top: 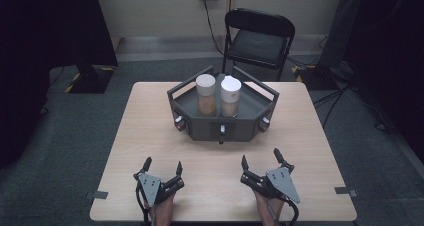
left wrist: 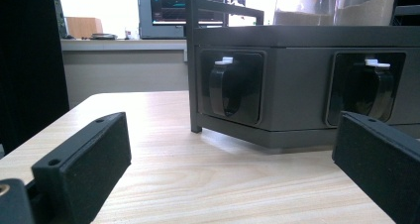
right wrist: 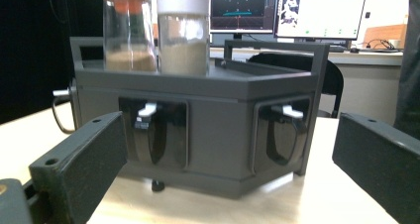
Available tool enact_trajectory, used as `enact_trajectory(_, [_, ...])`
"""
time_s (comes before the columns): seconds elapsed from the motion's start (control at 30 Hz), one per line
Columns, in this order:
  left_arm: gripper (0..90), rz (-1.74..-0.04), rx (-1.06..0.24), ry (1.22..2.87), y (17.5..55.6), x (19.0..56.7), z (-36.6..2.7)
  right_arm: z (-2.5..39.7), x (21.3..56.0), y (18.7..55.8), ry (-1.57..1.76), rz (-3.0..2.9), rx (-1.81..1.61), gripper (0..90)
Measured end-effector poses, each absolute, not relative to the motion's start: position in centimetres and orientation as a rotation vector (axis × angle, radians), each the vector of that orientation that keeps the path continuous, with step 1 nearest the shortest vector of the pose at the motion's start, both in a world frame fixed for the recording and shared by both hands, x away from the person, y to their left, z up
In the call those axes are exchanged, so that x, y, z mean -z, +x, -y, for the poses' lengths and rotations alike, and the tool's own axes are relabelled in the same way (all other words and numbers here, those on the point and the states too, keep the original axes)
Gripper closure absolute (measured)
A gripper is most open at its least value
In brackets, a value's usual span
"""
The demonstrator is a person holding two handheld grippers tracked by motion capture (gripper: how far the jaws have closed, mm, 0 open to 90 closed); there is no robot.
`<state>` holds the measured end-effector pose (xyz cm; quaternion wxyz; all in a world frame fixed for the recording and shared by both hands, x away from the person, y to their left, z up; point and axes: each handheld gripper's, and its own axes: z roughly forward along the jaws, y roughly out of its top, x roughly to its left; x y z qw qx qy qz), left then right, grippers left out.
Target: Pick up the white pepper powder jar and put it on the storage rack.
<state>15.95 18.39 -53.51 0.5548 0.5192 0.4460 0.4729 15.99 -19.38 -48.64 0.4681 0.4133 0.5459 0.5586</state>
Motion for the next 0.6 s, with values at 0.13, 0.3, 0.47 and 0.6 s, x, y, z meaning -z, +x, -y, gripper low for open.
enact_trajectory(0.13, [1.0, -1.054, -1.117, 1.227, 15.9, 53.5, -18.4, 19.5, 49.4, 15.8, 1.033, -1.342, -1.371, 0.0])
enact_trajectory(0.3, [1.0, -1.054, -1.117, 1.226, 15.9, 53.5, -18.4, 19.5, 50.2, 15.5, 1.028, -1.352, -1.36, 0.0])
enact_trajectory(0.47, [0.9, -1.054, -1.117, 1.227, 15.9, 53.5, -18.4, 19.6, 50.8, 15.4, 1.03, -1.351, -1.353, 0.0])
enact_trajectory(0.6, [1.0, -1.054, -1.117, 1.226, 15.9, 53.5, -18.4, 19.6, 51.4, 15.2, 1.027, -1.339, -1.355, 0.0])
